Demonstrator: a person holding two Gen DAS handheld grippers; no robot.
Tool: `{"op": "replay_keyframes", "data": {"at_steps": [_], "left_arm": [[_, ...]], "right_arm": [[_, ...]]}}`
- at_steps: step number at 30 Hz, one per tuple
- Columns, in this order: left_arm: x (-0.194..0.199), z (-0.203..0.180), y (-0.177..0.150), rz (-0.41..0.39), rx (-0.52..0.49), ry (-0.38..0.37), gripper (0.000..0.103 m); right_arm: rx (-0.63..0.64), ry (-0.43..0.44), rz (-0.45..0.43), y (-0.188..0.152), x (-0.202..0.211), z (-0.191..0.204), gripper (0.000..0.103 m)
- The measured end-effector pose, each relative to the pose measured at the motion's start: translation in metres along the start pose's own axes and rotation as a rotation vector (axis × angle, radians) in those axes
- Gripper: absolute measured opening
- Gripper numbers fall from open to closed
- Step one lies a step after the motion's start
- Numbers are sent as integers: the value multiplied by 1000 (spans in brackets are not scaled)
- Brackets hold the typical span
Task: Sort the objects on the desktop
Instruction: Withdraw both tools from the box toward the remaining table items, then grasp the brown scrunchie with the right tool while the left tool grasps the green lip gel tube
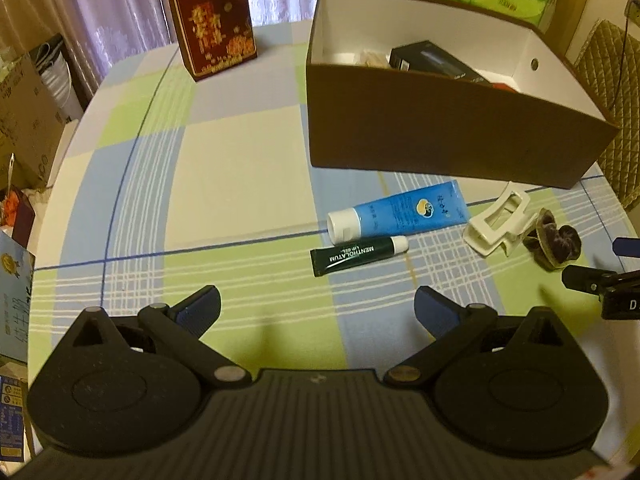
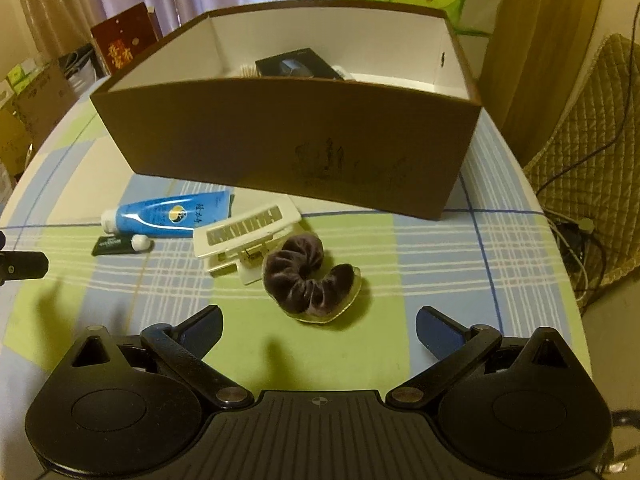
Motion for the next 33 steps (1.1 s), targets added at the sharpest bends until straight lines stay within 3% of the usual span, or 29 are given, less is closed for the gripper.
{"op": "replay_keyframes", "data": {"at_steps": [13,16,18,21,33], "left_arm": [[-42,-10,2,72,96,-82,102],[-48,-12,3,72,106,-86,102],[-52,-14,3,69,109,-82,101],[-59,-16,4,72,108,-72,101],[-89,-23,22,86,206,-48,101]], "right_arm": [[79,18,-23,5,-36,9,97],[98,19,-25,5,-41,10,77],[104,21,-18,5,-44,8,48],[87,20,-31,7,-42,1,38],[11,-12,-38,13,-38,-22,38]]}}
Point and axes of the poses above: each gripper's, at about its wrist camera, not at the fingertips, and x roughly against the way its jaws point, z to its left, y to its top, the point moved 6 cm from there along -x, roughly the way its jaws point, and after that the axes turned 14 degrees about -x, right-handed, at the moved point
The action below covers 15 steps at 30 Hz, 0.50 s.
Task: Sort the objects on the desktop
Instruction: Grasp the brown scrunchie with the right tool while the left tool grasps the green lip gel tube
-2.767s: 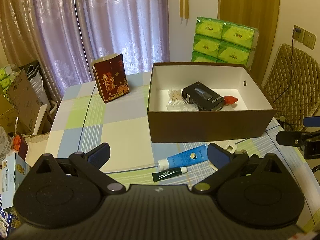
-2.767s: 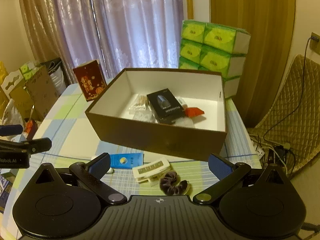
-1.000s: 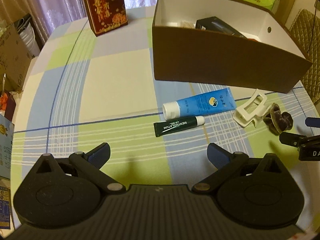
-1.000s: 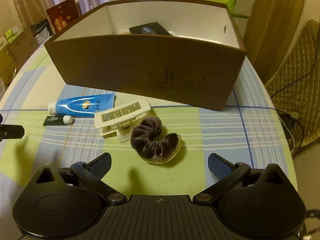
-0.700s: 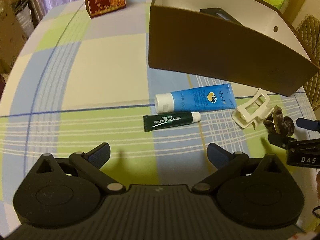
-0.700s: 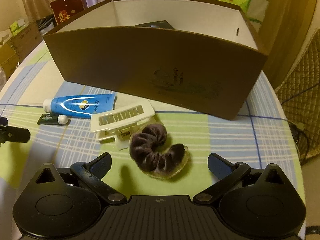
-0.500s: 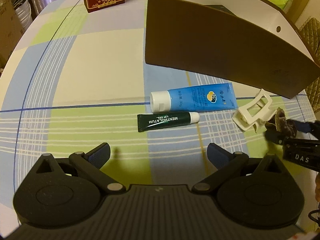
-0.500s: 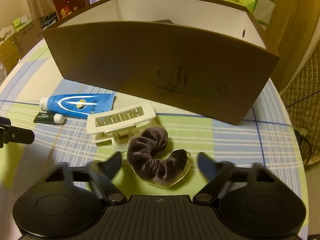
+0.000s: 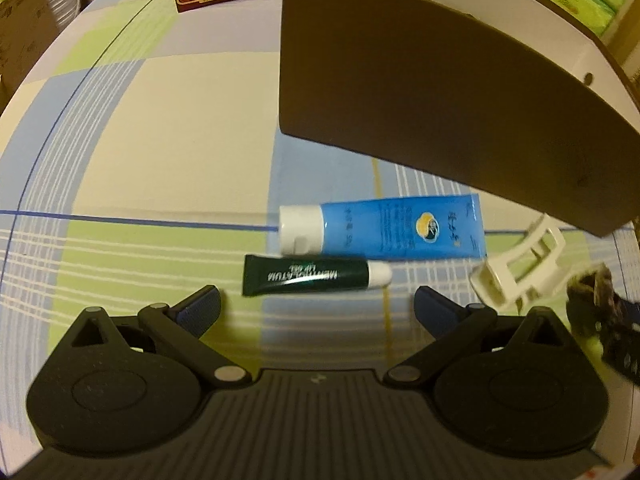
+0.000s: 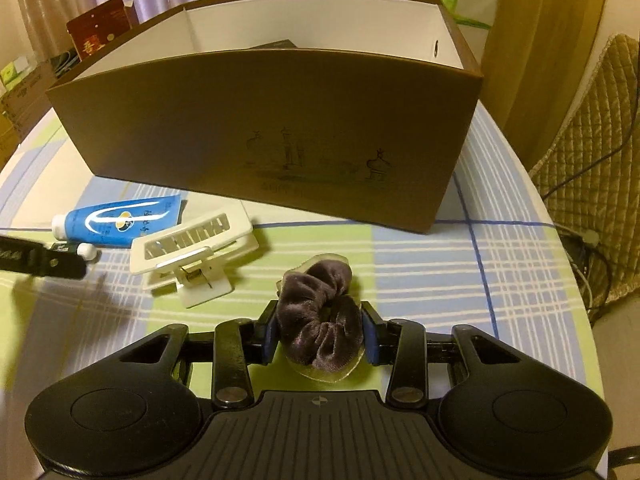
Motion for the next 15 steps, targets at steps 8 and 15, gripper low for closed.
{"op": "replay_keyframes", "data": {"at_steps": [8,15], "left_arm": [[-3,4,1,-58,-95,76,84],[15,22,-34,-110,-205,39,81]], "right_arm": [[12,-2,-14,-2,-1,-1,38],[27,-9,-16,-4,-3,2,38]]}}
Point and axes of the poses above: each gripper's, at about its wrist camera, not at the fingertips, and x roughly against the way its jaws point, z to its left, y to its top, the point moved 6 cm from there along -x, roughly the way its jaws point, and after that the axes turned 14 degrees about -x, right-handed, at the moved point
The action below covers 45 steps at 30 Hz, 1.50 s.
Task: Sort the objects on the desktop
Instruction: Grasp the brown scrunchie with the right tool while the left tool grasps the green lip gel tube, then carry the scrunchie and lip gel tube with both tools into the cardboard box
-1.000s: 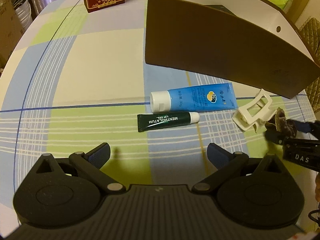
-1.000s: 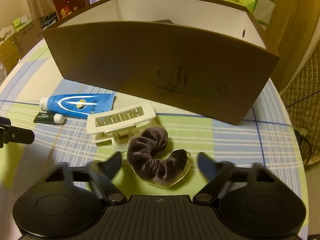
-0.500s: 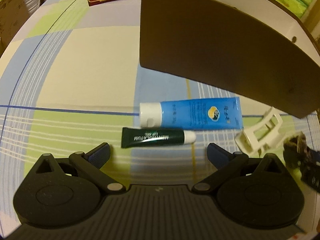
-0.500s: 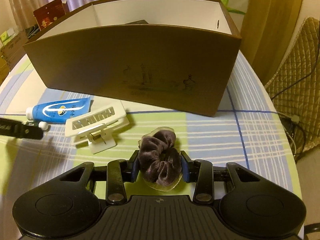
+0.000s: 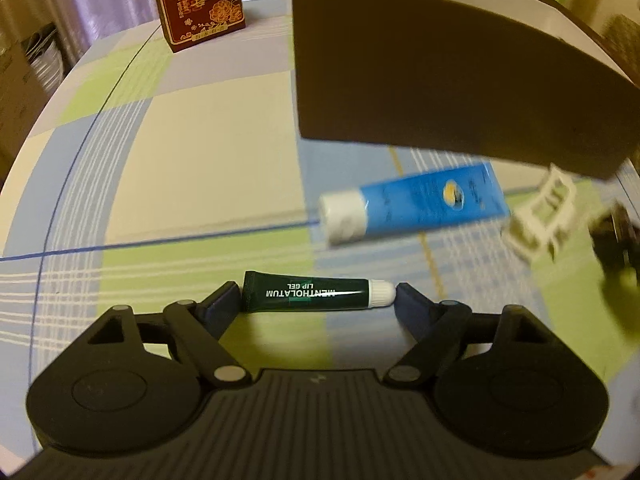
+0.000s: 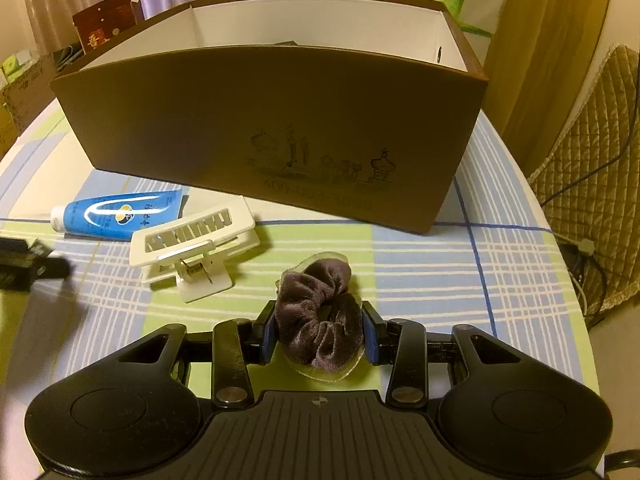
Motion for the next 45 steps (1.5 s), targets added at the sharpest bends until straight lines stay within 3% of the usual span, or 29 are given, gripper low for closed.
{"op": "replay_keyframes", "data": {"at_steps": [9,15,18,26,36,45], "left_arm": [[23,12,-35,-17,-65,-36,81],[18,13,-32,2,-68,-56,86],[18,11,-30,2,-94,-71,81],[23,-7,-32,12,-129,-97,81],[34,-20,-37,20,-133,-137,80],[51,-17,-36,-17,-142,-123,80]], "right_arm": [[18,-5,3,-1,-2,1,38],[24,-4,4,-1,-2,1,38],[26,-5,4,-1,-2,1,38],[39,4,18,-7,4,4,38],[58,24,91,-21,17,15,27],[51,66,129,-32,34,27,26]]}}
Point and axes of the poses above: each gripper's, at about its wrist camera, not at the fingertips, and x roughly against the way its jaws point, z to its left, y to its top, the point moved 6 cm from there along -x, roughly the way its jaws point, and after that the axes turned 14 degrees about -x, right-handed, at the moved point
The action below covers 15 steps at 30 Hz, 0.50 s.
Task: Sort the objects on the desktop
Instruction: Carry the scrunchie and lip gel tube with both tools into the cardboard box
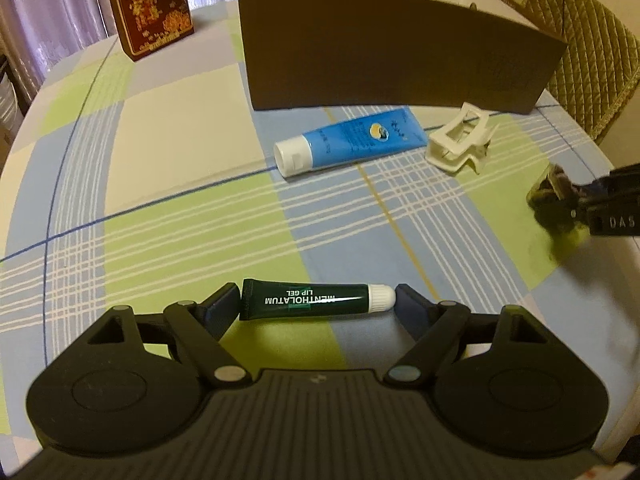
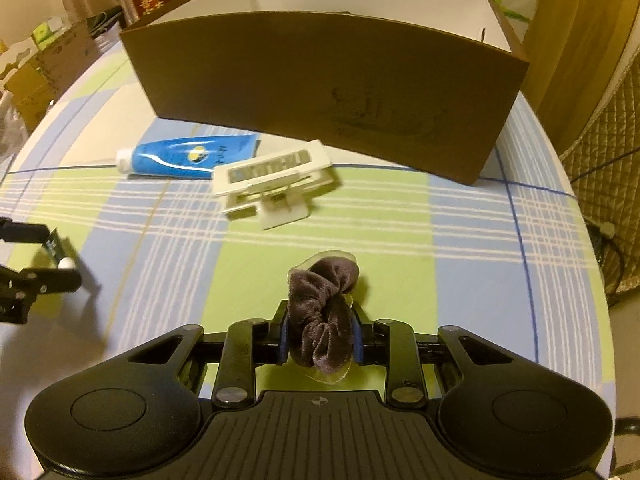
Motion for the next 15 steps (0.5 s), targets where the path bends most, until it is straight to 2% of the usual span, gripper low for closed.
{"op": "replay_keyframes", "data": {"at_steps": [15], "left_arm": [[55,1,26,-129,18,-3,80]], "right_arm": [[1,34,-53,9,44,20,26]]}}
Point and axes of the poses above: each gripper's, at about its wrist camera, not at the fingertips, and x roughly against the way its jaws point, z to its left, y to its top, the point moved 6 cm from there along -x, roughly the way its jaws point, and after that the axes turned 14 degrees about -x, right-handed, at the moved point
